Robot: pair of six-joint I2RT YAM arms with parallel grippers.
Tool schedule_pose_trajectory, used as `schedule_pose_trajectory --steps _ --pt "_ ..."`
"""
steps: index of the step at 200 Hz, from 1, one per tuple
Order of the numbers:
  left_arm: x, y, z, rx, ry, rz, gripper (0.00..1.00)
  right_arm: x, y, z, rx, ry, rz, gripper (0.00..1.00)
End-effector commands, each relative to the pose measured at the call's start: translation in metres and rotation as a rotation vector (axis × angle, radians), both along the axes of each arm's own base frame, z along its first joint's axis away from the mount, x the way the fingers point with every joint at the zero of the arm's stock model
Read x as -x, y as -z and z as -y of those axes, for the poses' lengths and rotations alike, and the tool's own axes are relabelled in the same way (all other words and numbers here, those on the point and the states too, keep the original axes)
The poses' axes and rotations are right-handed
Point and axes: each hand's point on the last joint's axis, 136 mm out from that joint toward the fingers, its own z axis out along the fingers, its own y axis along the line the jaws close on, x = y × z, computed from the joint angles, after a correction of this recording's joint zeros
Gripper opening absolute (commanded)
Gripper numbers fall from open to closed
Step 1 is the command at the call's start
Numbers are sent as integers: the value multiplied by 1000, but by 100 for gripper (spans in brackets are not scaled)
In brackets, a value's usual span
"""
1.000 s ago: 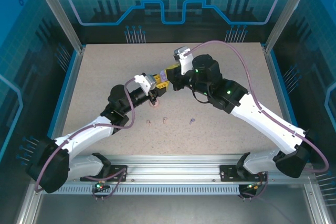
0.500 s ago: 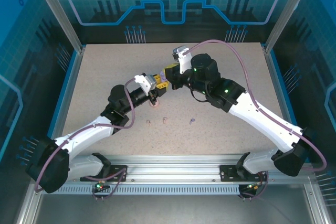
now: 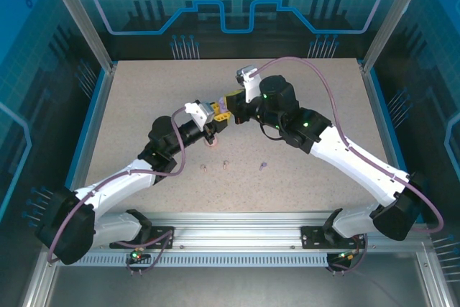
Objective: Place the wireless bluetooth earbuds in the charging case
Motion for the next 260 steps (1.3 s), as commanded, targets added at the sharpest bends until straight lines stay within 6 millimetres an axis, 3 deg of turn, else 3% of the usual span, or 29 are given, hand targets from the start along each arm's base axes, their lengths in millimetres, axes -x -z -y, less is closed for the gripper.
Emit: schedule_pose_trajectory --steps 1,62,87,106,141,187,220,260 --pt "10 -43 2 51 19 127 0 3 7 -1 15 -40 2 10" --pt "9 -42 2 50 13 125 0 17 14 -11 32 -112 17 11" --pt "9 -43 1 51 12 126 0 15 12 -9 33 -97 20 22" --pt "9 -42 1 51 12 123 0 13 1 -4 20 -67 31 41" --pt "9 -42 1 52 11 123 0 9 -24 7 -25 -27 38 51" --pt "9 -42 1 56 11 121 0 5 -37 14 -84 -4 17 58" --pt "10 -40 0 59 11 117 0 -4 -41 33 -171 50 -41 62" --pt "10 -39 0 61 10 120 0 -7 -31 54 -237 90 -178 64"
